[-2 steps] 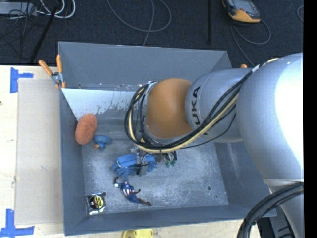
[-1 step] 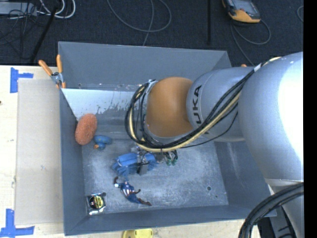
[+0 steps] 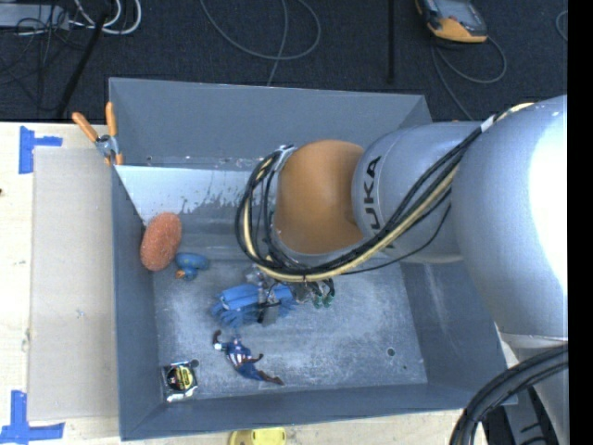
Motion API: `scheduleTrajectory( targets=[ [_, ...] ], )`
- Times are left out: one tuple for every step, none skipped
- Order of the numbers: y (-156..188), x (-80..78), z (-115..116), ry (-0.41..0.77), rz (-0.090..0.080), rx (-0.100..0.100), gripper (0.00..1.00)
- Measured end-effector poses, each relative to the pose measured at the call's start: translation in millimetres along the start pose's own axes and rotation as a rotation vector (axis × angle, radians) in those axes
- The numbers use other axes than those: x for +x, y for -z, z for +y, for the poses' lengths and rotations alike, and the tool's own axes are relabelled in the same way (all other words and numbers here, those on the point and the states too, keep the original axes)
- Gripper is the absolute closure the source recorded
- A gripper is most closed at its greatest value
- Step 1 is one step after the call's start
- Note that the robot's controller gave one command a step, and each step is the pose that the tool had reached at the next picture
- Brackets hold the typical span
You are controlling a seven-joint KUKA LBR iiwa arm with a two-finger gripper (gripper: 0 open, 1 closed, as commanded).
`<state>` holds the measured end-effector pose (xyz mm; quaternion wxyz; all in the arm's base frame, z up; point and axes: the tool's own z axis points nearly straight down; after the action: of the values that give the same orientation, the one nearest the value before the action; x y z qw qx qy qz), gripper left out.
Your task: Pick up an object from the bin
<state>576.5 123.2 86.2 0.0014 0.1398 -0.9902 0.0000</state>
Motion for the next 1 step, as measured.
scheduleTrajectory(
  targets=[
    [10.5, -0.3, 0.2, 0.000, -0.002, 0.000, 1.00]
  ],
)
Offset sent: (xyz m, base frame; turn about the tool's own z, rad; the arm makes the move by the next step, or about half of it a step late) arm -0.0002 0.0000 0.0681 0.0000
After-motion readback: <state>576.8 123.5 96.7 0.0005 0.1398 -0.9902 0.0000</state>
